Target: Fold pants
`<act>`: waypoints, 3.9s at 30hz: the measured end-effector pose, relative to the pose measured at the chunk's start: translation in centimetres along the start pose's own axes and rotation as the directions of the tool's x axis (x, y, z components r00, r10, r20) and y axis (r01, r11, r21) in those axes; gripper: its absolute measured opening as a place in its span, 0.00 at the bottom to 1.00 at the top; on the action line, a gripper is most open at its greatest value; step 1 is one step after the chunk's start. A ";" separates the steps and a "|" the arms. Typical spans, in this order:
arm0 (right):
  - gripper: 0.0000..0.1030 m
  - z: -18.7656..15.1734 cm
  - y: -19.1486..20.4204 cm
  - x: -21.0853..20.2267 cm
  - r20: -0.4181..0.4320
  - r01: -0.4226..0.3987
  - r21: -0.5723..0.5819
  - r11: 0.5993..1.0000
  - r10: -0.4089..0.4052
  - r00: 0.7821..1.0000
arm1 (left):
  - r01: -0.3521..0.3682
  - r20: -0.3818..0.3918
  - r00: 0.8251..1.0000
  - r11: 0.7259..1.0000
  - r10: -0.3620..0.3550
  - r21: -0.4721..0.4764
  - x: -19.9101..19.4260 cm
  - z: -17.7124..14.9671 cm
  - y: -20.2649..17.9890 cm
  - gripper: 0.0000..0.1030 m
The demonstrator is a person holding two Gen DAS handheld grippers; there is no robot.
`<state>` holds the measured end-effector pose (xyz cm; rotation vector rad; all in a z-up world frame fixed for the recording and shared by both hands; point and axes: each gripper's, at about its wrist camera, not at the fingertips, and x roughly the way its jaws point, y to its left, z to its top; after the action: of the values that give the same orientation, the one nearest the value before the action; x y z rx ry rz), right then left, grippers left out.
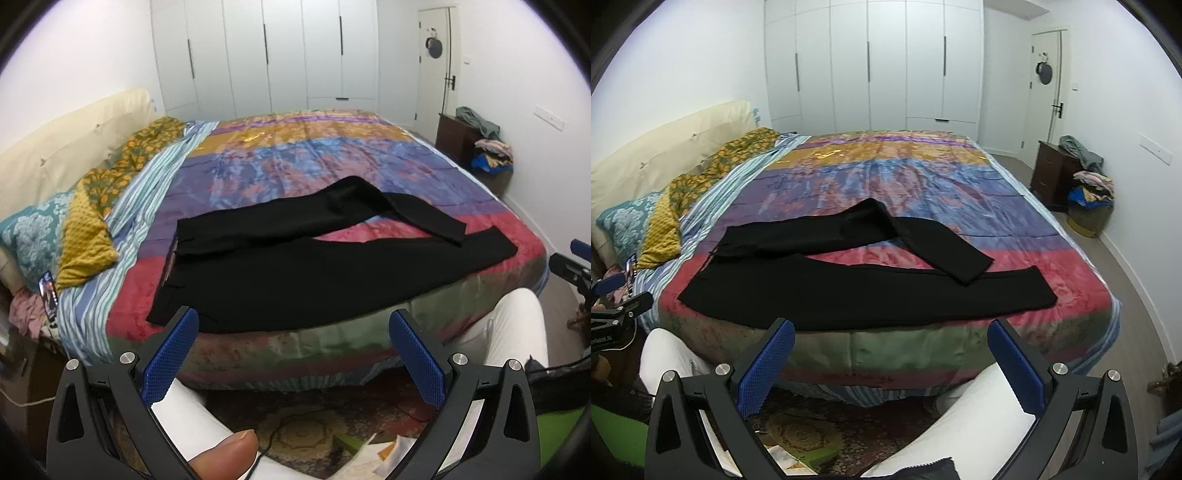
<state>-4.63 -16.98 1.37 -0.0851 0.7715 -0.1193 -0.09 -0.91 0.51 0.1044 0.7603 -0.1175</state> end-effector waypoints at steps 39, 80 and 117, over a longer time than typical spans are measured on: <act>1.00 0.1 0.7 0.5 -0.024 -0.017 0.005 1.000 0.018 1.000 | 0.026 -0.023 0.999 0.999 -0.027 -0.035 0.6 -0.2 1.1 1.00; 1.00 0.5 1.1 1.2 -0.036 -0.026 0.010 1.000 0.026 0.999 | 0.003 -0.048 0.999 0.999 -0.005 -0.038 0.8 0.2 0.9 1.00; 1.00 0.1 1.2 1.2 -0.035 -0.029 0.000 1.000 0.029 0.999 | -0.003 -0.051 0.999 0.999 0.001 -0.040 0.8 -0.1 0.9 1.00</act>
<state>-3.62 -15.98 0.52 -0.0730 0.8070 -0.0936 0.57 -0.03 -0.11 0.0701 0.8132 -0.0983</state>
